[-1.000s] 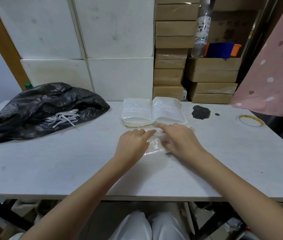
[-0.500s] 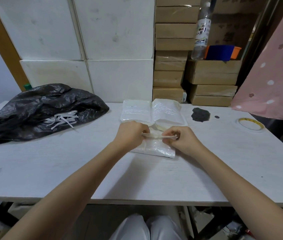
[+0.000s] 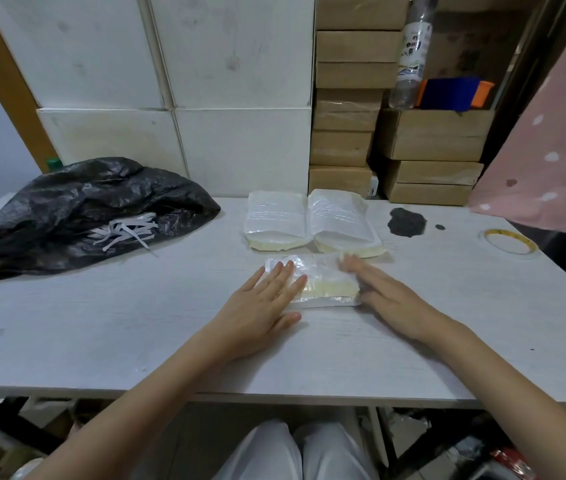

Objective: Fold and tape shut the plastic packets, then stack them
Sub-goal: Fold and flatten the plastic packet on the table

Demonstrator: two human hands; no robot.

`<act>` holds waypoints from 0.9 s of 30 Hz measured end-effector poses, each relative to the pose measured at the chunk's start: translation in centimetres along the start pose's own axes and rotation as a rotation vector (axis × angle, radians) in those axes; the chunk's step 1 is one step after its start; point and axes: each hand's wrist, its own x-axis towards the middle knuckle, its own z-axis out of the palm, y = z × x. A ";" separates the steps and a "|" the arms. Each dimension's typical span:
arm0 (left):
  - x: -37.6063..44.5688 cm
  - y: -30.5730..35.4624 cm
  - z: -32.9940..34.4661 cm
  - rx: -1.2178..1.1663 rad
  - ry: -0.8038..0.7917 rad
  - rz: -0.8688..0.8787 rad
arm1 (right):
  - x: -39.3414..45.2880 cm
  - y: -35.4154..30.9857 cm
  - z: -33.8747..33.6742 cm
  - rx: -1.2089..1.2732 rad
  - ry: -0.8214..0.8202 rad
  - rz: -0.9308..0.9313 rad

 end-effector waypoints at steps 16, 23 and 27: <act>1.7 2.4 -2.7 0.093 0.160 -0.125 | 1.7 -4.0 4.5 -0.164 -0.024 0.040; -0.4 4.2 0.5 -0.022 0.079 -0.219 | 1.3 -3.6 3.6 0.009 -0.140 0.044; -0.6 3.7 0.9 -0.134 -0.053 -0.206 | 2.1 -5.8 -0.7 0.750 -0.052 0.344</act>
